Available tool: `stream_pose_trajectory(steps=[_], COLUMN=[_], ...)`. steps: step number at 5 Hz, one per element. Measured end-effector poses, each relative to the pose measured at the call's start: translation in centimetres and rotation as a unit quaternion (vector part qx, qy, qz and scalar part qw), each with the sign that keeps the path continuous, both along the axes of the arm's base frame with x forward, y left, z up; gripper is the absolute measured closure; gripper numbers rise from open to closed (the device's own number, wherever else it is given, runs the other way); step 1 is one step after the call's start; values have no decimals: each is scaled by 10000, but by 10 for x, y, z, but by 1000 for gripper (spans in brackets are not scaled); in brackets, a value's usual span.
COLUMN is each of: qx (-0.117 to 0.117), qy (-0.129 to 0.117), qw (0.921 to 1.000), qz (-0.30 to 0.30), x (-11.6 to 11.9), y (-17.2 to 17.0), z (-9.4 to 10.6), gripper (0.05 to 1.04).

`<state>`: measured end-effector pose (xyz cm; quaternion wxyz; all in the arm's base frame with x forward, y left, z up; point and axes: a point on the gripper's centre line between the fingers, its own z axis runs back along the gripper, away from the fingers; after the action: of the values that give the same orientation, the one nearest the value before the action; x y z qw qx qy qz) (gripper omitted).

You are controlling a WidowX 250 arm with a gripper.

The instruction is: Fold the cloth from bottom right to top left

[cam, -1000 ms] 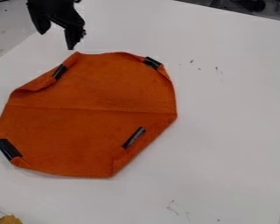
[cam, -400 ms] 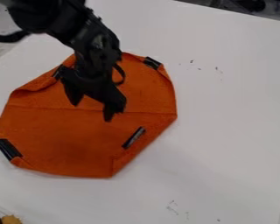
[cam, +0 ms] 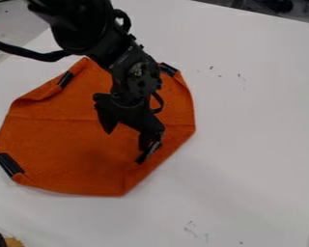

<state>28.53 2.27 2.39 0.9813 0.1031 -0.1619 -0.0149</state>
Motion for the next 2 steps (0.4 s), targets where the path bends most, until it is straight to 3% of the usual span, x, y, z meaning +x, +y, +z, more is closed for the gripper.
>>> stream_pose_trajectory(steps=[1,2], qx=[102,283], qy=[86,-77], qw=[9999,9995], qz=[-71,-76], x=[-3,-7], y=[-5,-10], z=[1,11], gripper=[83,83])
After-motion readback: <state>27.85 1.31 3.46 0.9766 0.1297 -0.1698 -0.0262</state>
